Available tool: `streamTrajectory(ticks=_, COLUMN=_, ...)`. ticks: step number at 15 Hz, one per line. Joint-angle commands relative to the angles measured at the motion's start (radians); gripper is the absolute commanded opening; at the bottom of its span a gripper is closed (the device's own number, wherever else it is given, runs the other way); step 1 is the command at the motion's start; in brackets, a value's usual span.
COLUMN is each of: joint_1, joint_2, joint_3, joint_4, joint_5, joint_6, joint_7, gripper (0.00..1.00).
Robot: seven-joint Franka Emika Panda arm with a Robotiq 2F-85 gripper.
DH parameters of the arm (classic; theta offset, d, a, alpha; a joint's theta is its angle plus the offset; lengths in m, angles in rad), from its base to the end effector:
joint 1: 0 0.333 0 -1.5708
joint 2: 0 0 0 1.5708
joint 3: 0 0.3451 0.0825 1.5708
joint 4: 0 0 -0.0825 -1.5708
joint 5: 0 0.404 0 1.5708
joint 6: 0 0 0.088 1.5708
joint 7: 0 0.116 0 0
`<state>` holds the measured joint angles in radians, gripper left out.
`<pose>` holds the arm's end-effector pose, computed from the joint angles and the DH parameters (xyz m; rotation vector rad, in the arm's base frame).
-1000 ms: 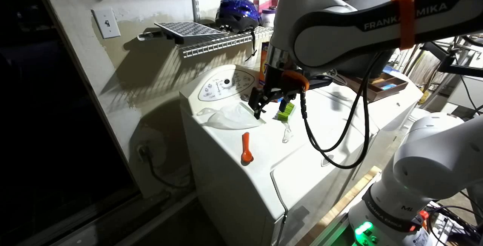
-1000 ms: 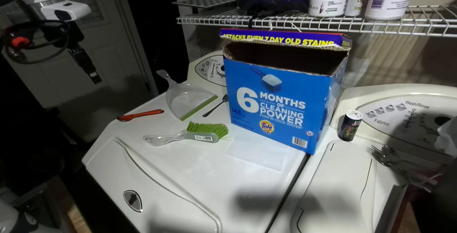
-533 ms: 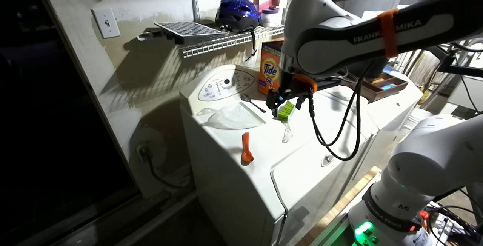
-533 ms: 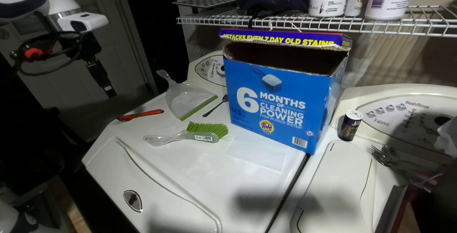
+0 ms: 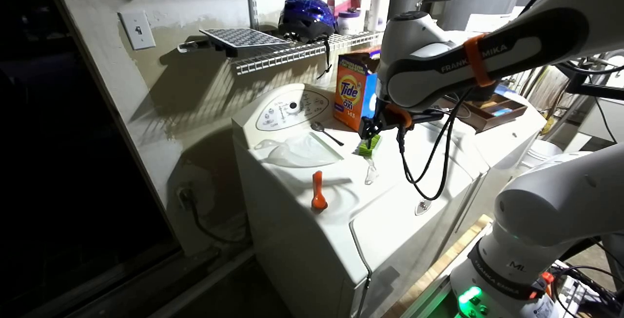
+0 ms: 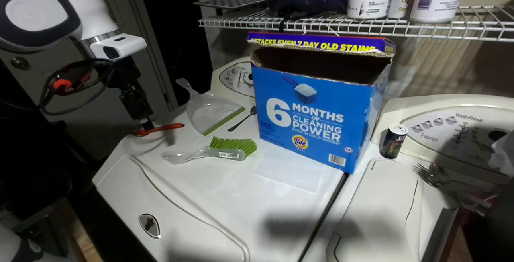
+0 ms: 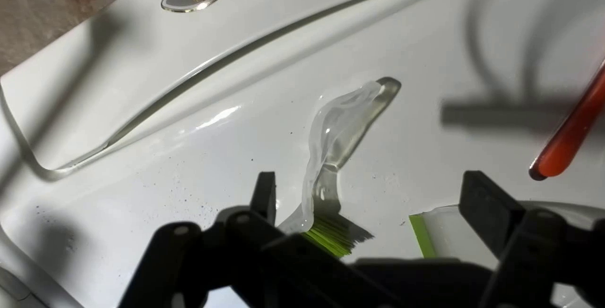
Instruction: Turn the hand broom over and make it stand on its bristles
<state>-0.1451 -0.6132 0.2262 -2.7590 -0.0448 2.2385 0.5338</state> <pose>0.3514 0.0215 0.4003 2.9201 -0.6857 0.1843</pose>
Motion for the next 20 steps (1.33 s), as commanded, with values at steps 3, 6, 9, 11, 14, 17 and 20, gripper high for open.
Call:
streamTrajectory(ticks=3, joint_1=0.014, joint_2=0.005, joint_3=-0.014, joint_4=0.002, joint_5=-0.01, joint_6=-0.001, joint_7=0.016, gripper=1.0)
streamTrajectory(ticks=6, joint_1=0.014, joint_2=0.005, joint_3=-0.014, joint_4=0.002, joint_5=-0.01, joint_6=-0.001, joint_7=0.017, gripper=1.0)
streamTrajectory(ticks=9, joint_1=0.014, joint_2=0.005, joint_3=-0.014, joint_4=0.002, joint_5=-0.01, joint_6=-0.001, joint_7=0.018, gripper=1.0)
streamTrajectory(ticks=11, joint_1=0.014, joint_2=0.005, joint_3=-0.014, joint_4=0.002, joint_5=-0.01, joint_6=-0.001, joint_7=0.018, gripper=1.0)
streamTrajectory(ticks=14, joint_1=0.014, joint_2=0.005, joint_3=-0.014, joint_4=0.002, joint_5=-0.01, joint_6=-0.001, joint_7=0.018, gripper=1.0)
streamTrajectory(ticks=17, joint_1=0.014, joint_2=0.005, joint_3=-0.014, joint_4=0.002, joint_5=-0.01, joint_6=-0.001, joint_7=0.018, gripper=1.0)
streamTrajectory(ticks=20, joint_1=0.023, joint_2=0.002, joint_3=-0.018, joint_4=0.007, joint_5=-0.004, joint_6=-0.012, joint_7=0.003, gripper=1.0)
